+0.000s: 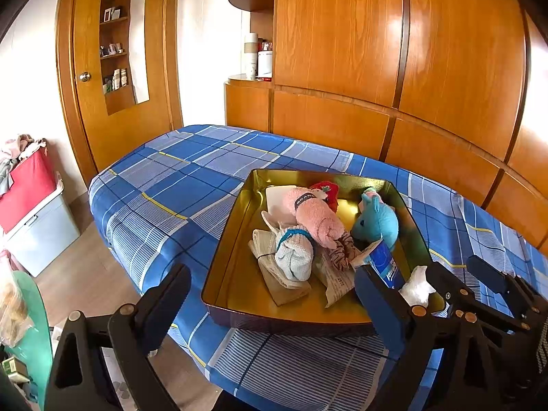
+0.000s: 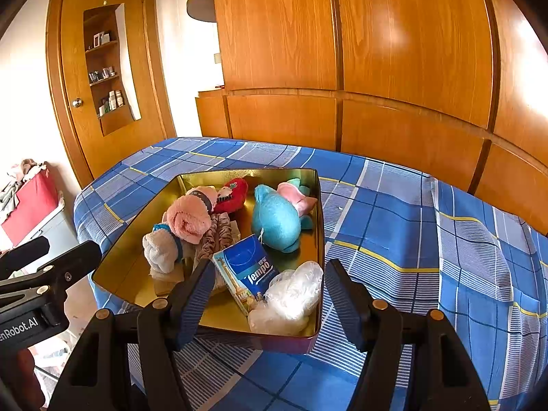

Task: Organize soft objects

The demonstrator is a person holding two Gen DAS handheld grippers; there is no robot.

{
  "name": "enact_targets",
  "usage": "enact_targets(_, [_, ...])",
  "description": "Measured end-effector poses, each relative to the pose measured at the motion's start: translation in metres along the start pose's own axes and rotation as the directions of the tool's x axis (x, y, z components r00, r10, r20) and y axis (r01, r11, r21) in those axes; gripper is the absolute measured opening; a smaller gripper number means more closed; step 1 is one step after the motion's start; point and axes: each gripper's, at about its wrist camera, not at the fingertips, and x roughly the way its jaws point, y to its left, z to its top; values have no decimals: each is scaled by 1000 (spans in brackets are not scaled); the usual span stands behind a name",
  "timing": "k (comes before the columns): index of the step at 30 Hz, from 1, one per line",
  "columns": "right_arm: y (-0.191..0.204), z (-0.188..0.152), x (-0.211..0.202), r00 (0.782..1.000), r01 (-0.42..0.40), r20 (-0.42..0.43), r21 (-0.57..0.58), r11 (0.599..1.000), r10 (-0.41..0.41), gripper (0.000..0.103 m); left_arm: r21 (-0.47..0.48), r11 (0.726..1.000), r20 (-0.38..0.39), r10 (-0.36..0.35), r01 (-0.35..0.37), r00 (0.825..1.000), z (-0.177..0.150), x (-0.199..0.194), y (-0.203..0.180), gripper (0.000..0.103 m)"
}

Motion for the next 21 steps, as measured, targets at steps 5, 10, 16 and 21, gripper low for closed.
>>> enact_targets(5, [0,-1,0,1000,2,0,2,1000,-2,67,0,1000,-4,-4,4,1000,0,1,0,97])
enact_targets(10, [0,-2,1,1000,5,-2,4,1000,-5,67,3,1000,-16,-28,28,999,-1,2,-2,103])
enact_targets(16, [-4,-3,2,1000,11,-8,10,1000,-11,67,0,998,-38,-64,64,997,-2,6,-5,102])
enact_targets(21, [-12,-4,1,1000,24,-11,19,1000,-24,67,26,997,2,-79,79,997,-2,0,-10,102])
